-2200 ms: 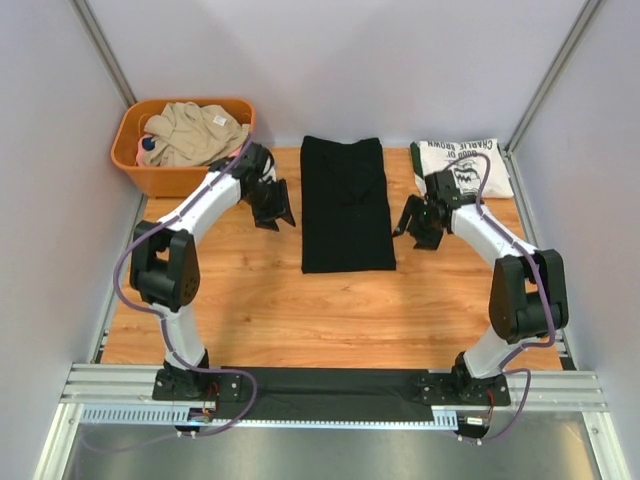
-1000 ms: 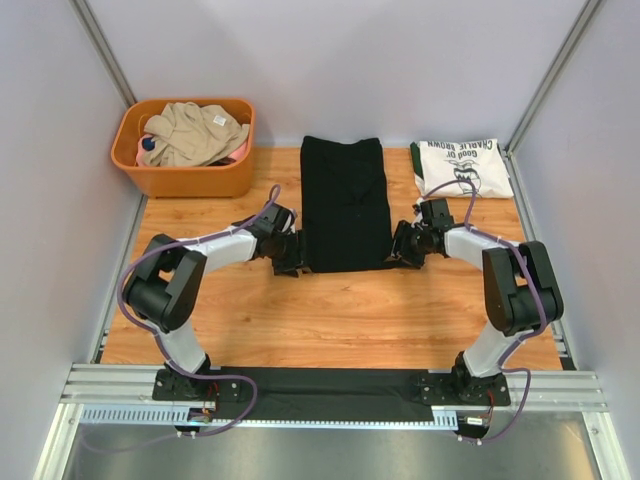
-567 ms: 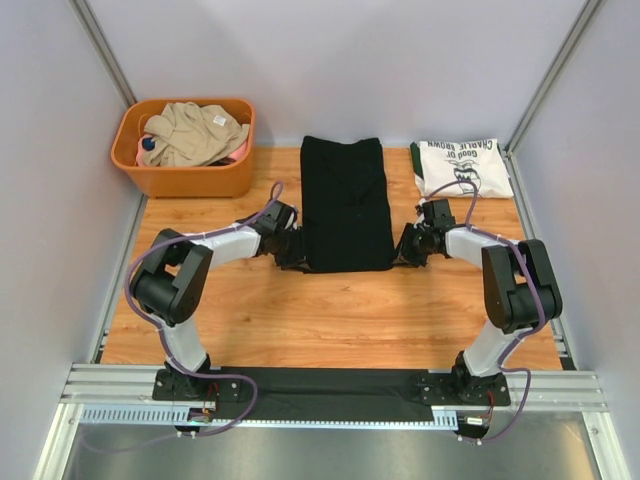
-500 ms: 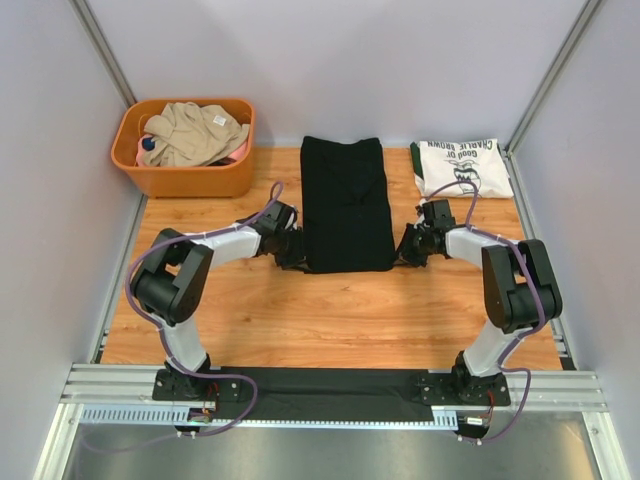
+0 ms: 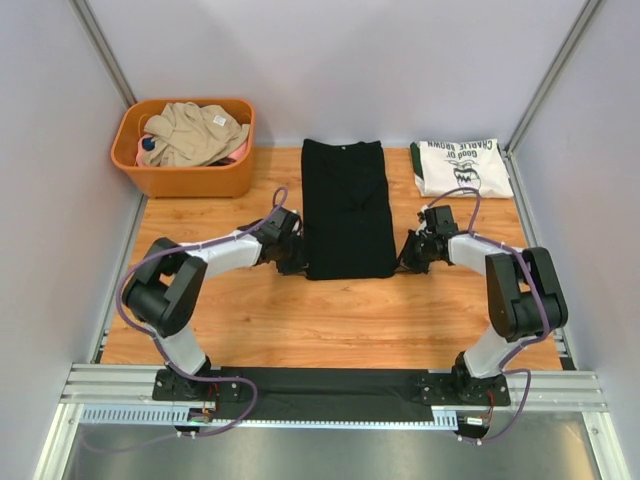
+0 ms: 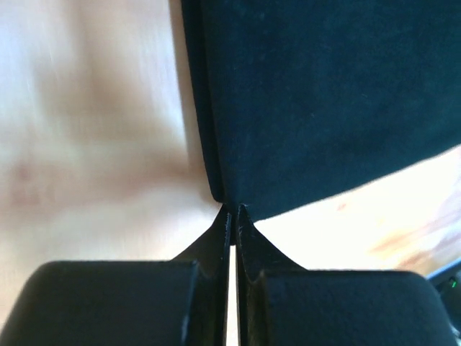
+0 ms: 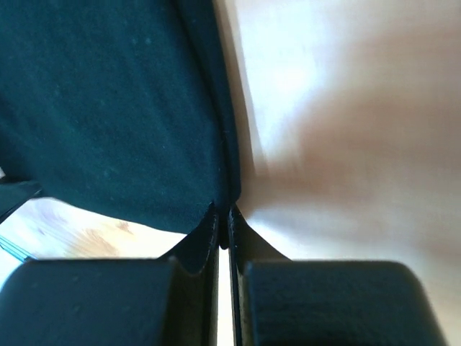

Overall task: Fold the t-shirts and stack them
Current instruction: Fold the tshirt

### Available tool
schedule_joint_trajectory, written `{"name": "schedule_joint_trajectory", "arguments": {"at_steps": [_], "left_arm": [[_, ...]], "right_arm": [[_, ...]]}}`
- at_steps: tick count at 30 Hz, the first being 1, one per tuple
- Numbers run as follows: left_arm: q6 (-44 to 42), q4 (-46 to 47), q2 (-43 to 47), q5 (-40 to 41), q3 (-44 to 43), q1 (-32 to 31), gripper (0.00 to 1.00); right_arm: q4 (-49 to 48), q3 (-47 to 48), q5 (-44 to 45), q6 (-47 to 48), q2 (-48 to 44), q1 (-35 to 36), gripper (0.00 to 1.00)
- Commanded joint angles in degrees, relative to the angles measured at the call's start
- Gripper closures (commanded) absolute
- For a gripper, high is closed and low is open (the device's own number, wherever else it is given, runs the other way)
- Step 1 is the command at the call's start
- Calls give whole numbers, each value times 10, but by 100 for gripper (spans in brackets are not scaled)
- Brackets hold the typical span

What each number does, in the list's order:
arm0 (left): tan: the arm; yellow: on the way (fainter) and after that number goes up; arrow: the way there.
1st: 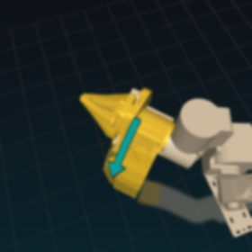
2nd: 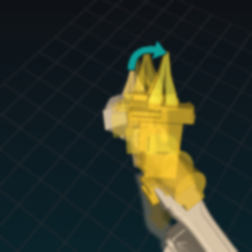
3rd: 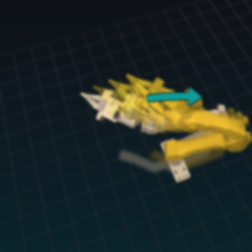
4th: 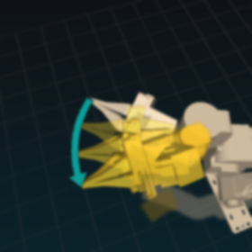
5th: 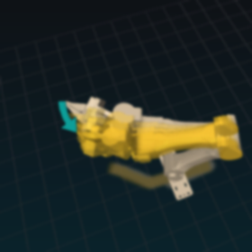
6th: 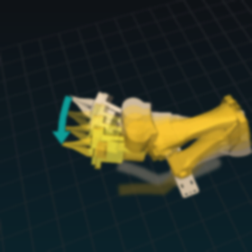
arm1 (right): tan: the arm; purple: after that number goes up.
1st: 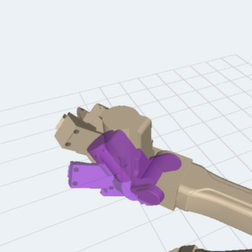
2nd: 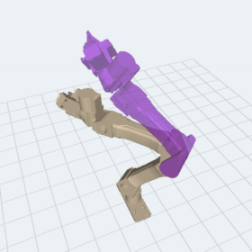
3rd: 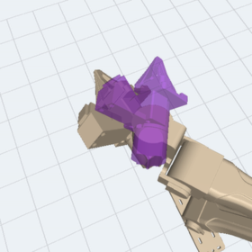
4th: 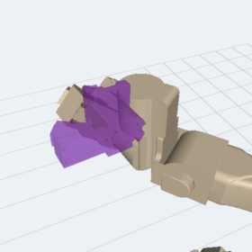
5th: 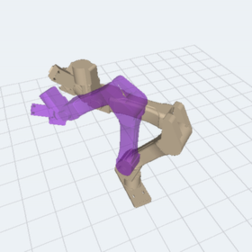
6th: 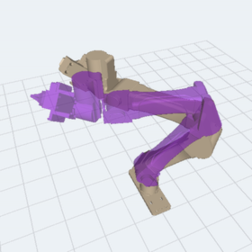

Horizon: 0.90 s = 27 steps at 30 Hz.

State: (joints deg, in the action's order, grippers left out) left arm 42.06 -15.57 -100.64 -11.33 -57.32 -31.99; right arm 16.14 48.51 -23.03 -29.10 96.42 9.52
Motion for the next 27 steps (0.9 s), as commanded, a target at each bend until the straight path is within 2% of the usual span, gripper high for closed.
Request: {"name": "schedule_joint_trajectory", "arguments": {"at_steps": [1, 3, 7, 11, 14, 18, 20, 23, 27], "left_arm": [[17, -33, 85, 26, 29, -25, 100], [28, -55, 129, 36, 48, -38, 100], [57, -99, 216, 51, 85, -83, 100], [97, -146, 322, 104, 140, -134, 100], [142, -210, 422, 133, 159, -179, 100], [173, -290, 497, 177, 136, -233, 100], [172, -318, 521, 203, 107, -233, 100], [144, -343, 509, 253, 50, -228, 100], [99, -360, 455, 245, -25, -168, 100]], "right_arm": [[80, -27, 31, -13, -58, 13, 100], [101, -38, 38, -24, -89, 23, 100], [185, -66, 74, -56, -213, 52, 100], [259, -98, 91, -102, -339, 77, 100], [320, -116, 108, -151, -444, 134, 100], [364, -101, 109, -240, -561, 185, 100], [376, -77, 126, -249, -576, 185, 100], [396, 2, 167, -229, -548, 186, 100], [400, 83, 185, -185, -440, 180, 100]]}}
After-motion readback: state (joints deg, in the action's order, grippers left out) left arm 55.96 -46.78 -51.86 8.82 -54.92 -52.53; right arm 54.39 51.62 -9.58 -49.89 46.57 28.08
